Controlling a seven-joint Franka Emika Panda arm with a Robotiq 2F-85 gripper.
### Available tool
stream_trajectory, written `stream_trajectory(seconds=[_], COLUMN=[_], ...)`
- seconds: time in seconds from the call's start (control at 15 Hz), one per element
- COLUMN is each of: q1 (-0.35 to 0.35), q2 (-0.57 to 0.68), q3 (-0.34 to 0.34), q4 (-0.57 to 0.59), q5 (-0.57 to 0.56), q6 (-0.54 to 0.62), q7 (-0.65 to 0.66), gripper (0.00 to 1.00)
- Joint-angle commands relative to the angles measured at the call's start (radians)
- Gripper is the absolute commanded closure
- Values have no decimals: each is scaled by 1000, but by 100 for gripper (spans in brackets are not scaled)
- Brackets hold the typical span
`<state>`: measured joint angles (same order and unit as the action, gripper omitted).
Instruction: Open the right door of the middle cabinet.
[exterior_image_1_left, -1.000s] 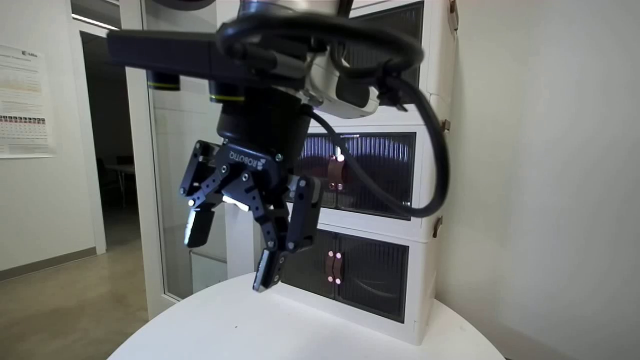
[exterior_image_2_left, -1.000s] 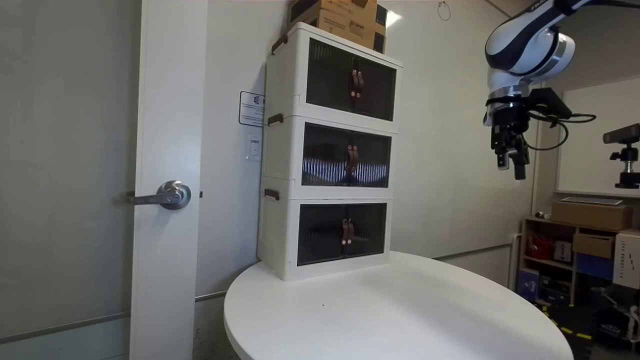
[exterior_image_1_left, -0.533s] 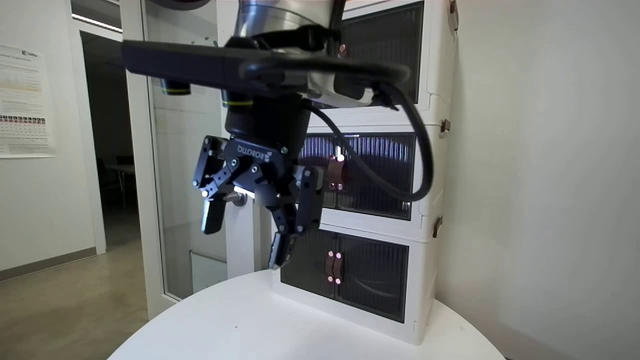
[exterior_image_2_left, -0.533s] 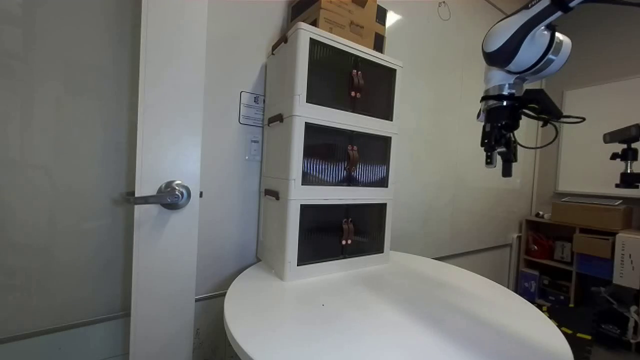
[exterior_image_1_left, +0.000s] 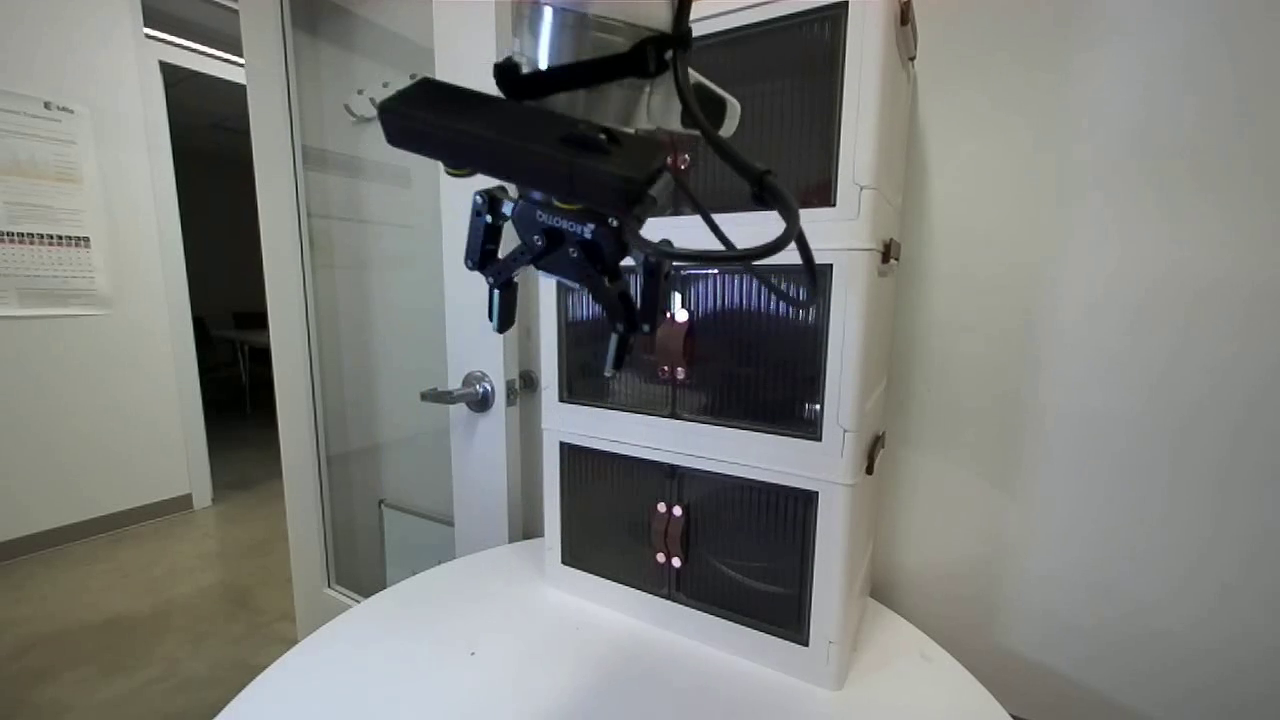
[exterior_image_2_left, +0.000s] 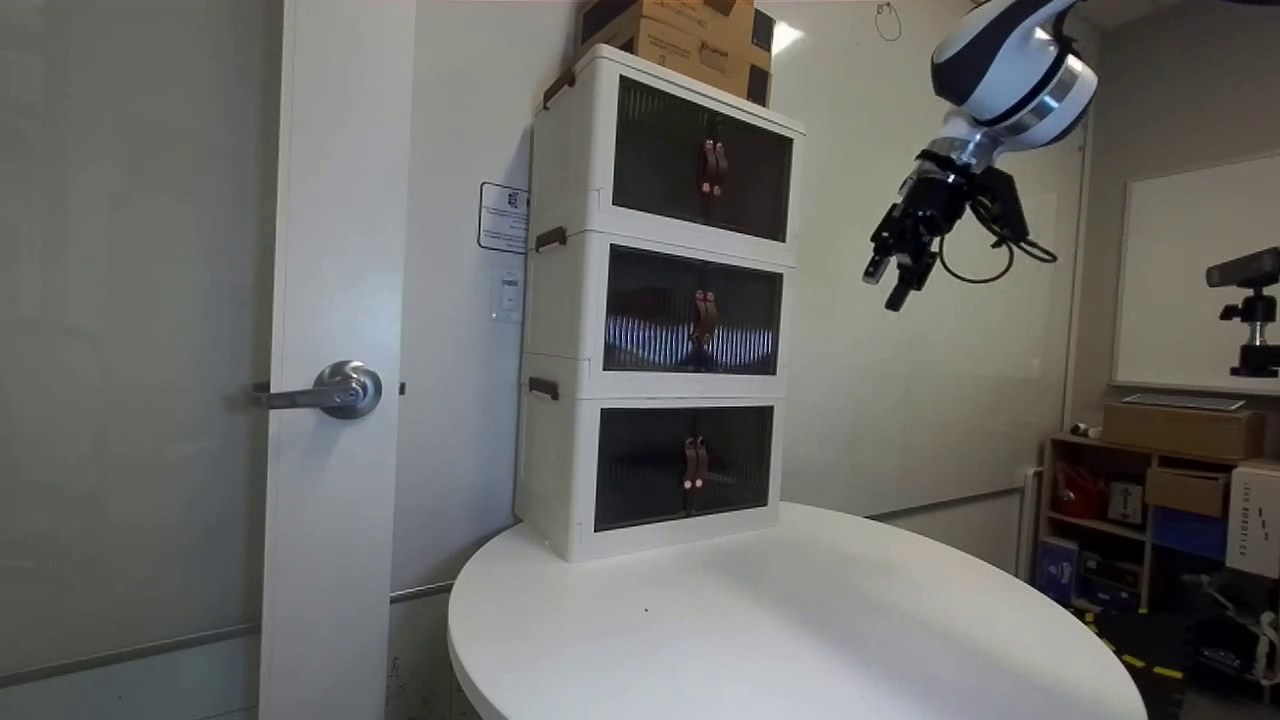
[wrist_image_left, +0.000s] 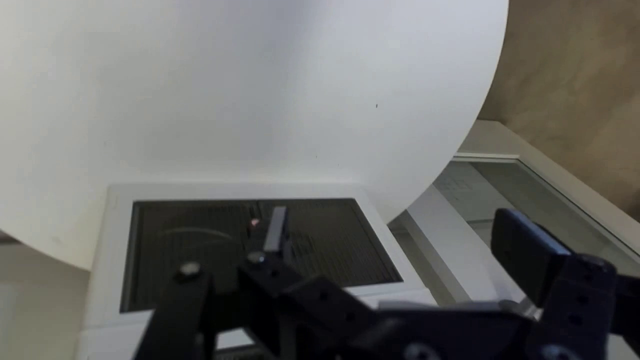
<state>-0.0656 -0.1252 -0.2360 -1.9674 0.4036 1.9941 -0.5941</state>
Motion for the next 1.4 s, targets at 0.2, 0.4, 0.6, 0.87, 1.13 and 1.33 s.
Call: stream_trajectory(seconds=[0.2,0.4,0.6,0.87,1.13,1.33], q1=[-26,-71,-119,-152,-162,-165], q2=[215,321,422,531,621,677], q3=[24,58,100,139,165,181], q4=[257,391,515,639,726,784], q5=[345,534,648,665,635,623], q6=[125,89,32,-13,3,10], q7=[-313,-473,-593,-608,-580,-565], gripper=[0,0,0,0,0,0])
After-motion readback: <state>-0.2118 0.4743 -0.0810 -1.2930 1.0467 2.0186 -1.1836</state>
